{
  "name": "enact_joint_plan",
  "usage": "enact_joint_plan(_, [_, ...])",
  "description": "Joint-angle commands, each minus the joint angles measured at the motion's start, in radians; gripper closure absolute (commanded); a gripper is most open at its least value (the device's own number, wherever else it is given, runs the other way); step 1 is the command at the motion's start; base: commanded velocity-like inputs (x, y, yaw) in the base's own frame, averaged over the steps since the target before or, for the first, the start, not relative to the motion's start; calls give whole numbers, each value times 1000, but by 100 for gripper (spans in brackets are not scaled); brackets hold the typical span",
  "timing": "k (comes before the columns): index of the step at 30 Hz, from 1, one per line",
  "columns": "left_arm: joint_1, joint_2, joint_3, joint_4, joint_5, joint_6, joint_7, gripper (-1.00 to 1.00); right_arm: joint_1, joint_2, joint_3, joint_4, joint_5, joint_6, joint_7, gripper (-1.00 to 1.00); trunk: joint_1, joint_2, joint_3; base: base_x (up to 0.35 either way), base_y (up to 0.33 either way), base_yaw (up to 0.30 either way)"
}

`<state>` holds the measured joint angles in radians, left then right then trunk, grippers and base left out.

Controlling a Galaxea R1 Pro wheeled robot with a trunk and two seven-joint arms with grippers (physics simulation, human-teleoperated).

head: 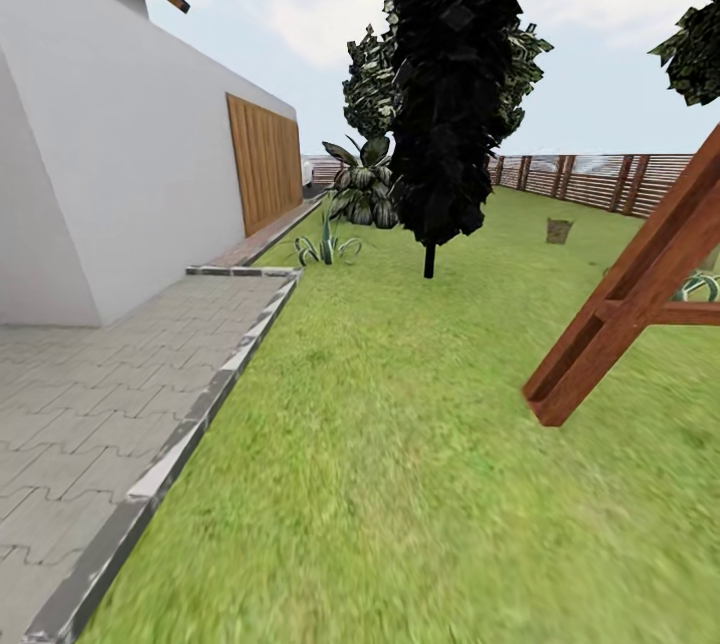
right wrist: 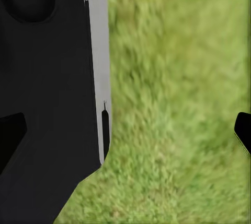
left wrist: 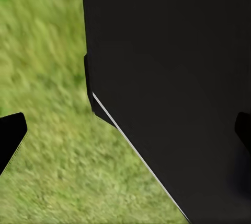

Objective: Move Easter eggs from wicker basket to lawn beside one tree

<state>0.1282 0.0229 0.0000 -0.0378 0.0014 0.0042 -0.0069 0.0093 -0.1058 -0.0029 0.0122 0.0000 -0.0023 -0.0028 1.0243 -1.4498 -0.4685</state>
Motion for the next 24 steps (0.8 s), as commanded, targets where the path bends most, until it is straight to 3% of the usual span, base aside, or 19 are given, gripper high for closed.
enact_joint_plan(1, [1, 0, 0, -2, 0, 0, -1, -100, 0, 0, 0, 0, 0, 0, 0, -100, 1, 0, -1, 345, 0, 0])
enact_joint_plan(24, [1, 0, 0, -2, 0, 0, 0, -100, 0, 0, 0, 0, 0, 1, 0, -100, 1, 0, -1, 345, 0, 0])
